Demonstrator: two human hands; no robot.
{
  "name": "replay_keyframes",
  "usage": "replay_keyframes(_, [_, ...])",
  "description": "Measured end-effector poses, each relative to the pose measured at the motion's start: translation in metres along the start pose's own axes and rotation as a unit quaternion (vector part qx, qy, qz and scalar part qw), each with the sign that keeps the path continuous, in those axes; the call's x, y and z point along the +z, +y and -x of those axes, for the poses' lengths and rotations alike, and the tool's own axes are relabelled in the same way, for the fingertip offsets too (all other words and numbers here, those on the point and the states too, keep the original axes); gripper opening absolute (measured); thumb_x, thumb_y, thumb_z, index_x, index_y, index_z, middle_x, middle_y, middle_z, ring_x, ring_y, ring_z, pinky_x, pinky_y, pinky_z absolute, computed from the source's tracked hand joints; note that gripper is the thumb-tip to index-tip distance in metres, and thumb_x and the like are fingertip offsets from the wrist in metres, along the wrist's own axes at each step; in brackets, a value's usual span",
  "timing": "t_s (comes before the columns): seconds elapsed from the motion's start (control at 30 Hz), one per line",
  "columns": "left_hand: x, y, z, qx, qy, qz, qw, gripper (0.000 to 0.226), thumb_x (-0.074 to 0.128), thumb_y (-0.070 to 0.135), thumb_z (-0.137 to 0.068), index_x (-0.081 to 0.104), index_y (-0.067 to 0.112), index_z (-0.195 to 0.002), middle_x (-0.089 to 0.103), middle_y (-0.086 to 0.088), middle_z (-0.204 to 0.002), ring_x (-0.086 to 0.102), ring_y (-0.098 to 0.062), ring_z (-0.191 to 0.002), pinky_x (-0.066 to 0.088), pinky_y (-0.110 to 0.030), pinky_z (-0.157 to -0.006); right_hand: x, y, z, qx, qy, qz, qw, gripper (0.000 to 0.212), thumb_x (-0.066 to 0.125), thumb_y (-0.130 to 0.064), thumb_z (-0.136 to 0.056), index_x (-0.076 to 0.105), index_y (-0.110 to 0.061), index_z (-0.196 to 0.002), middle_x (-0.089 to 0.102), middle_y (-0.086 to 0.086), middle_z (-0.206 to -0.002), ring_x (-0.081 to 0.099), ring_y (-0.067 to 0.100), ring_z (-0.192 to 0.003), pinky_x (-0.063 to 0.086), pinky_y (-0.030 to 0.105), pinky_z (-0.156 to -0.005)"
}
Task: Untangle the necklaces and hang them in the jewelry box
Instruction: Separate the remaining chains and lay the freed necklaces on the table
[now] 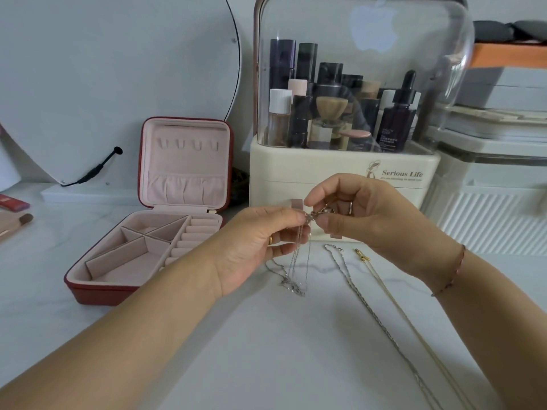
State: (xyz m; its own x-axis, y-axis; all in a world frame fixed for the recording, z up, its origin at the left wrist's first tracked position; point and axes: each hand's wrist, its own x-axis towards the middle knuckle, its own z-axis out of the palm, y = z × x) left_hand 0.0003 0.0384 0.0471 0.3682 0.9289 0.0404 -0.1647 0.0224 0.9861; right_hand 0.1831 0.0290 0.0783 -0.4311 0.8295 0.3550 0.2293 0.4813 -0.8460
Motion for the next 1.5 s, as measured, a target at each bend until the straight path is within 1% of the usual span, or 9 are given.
replay_keyframes(0.17, [-0.002,0.0,-0.001,-0.02,-0.024,0.06,0.998,0.012,0.062,0.02,-0.071,0.074,0.017,-0.075,0.065,-0.002,-0.074,0.062,-0.012,-0.067,0.052,-0.028,-0.074,0.004,0.002,-0.001,0.006,-0.005,0.01,1.0,0.018,0.063,0.004,-0.086,0.067,-0.011,-0.095,0.065,0.009,-0.087,0.059,0.017,-0.077,0.049,0.03,-0.077])
replay_keyframes(0.33, [-0.001,0.002,0.0,-0.018,-0.026,0.052,0.998,0.013,0.068,0.019,-0.071,0.066,0.012,-0.081,0.062,0.0,-0.071,0.058,-0.01,-0.066,0.049,-0.026,-0.073,0.002,0.003,-0.004,0.025,0.019,-0.015,0.999,0.015,0.065,0.001,-0.084,0.068,-0.012,-0.089,0.065,-0.009,-0.071,0.058,0.004,-0.064,0.049,0.017,-0.067])
replay_keyframes(0.6, [0.0,0.002,-0.001,-0.009,-0.003,0.046,0.999,0.012,0.064,0.024,-0.067,0.072,0.017,-0.074,0.061,0.002,-0.067,0.055,-0.01,-0.061,0.048,-0.024,-0.068,0.008,0.007,-0.006,0.076,0.013,-0.058,0.995,0.011,0.066,0.002,-0.081,0.064,-0.002,-0.091,0.064,0.006,-0.072,0.059,0.01,-0.057,0.052,0.02,-0.059])
replay_keyframes(0.77, [0.001,0.003,-0.001,-0.001,0.004,0.065,0.998,0.014,0.062,0.021,-0.07,0.067,0.013,-0.08,0.055,0.002,-0.063,0.053,-0.01,-0.057,0.05,-0.024,-0.066,0.007,0.009,-0.006,0.08,0.031,-0.072,0.994,0.002,0.065,-0.005,-0.084,0.065,-0.007,-0.084,0.061,-0.003,-0.062,0.055,0.008,-0.056,0.049,0.019,-0.058])
replay_keyframes(0.93, [0.001,0.004,0.0,-0.01,-0.001,0.077,0.997,0.017,0.053,0.01,-0.087,0.061,0.011,-0.073,0.049,0.0,-0.062,0.035,-0.007,-0.048,0.027,-0.018,-0.044,0.005,0.009,-0.006,0.091,0.052,-0.113,0.988,0.013,0.067,-0.018,-0.078,0.066,-0.008,-0.086,0.07,0.005,-0.081,0.068,0.015,-0.077,0.053,0.02,-0.067])
replay_keyframes(1.07, [0.001,0.004,0.0,0.005,-0.002,0.075,0.997,0.022,0.052,0.007,-0.09,0.063,0.011,-0.071,0.049,-0.001,-0.062,0.034,-0.006,-0.049,0.024,-0.017,-0.044,0.007,0.009,-0.005,0.124,0.025,-0.202,0.971,0.017,0.059,-0.021,-0.08,0.062,-0.007,-0.088,0.07,0.008,-0.091,0.068,0.018,-0.086,0.055,0.025,-0.072])
replay_keyframes(1.2, [0.002,0.002,0.001,0.019,-0.008,0.028,0.999,0.009,0.059,0.009,-0.085,0.065,0.008,-0.079,0.051,-0.002,-0.059,0.037,-0.005,-0.048,0.026,-0.015,-0.044,0.007,0.011,-0.006,0.17,0.01,-0.275,0.946,0.01,0.053,-0.018,-0.089,0.058,-0.01,-0.087,0.066,0.007,-0.088,0.065,0.018,-0.079,0.054,0.026,-0.064])
replay_keyframes(1.33, [0.002,0.0,0.002,0.036,-0.014,-0.02,0.999,0.009,0.066,0.018,-0.072,0.073,0.014,-0.077,0.059,-0.001,-0.062,0.045,-0.007,-0.054,0.038,-0.014,-0.051,0.008,0.014,-0.006,0.177,0.007,-0.261,0.949,0.01,0.057,-0.02,-0.082,0.058,-0.011,-0.086,0.064,0.002,-0.077,0.058,0.012,-0.069,0.044,0.022,-0.062])
replay_keyframes(1.5, [0.001,0.0,0.001,0.038,0.011,-0.02,0.999,0.009,0.061,0.011,-0.085,0.069,0.008,-0.086,0.059,-0.001,-0.063,0.048,-0.01,-0.057,0.04,-0.017,-0.054,0.005,0.013,-0.006,0.142,0.04,-0.22,0.964,0.014,0.064,-0.011,-0.072,0.064,-0.01,-0.086,0.068,-0.001,-0.072,0.059,0.008,-0.066,0.039,0.023,-0.07])
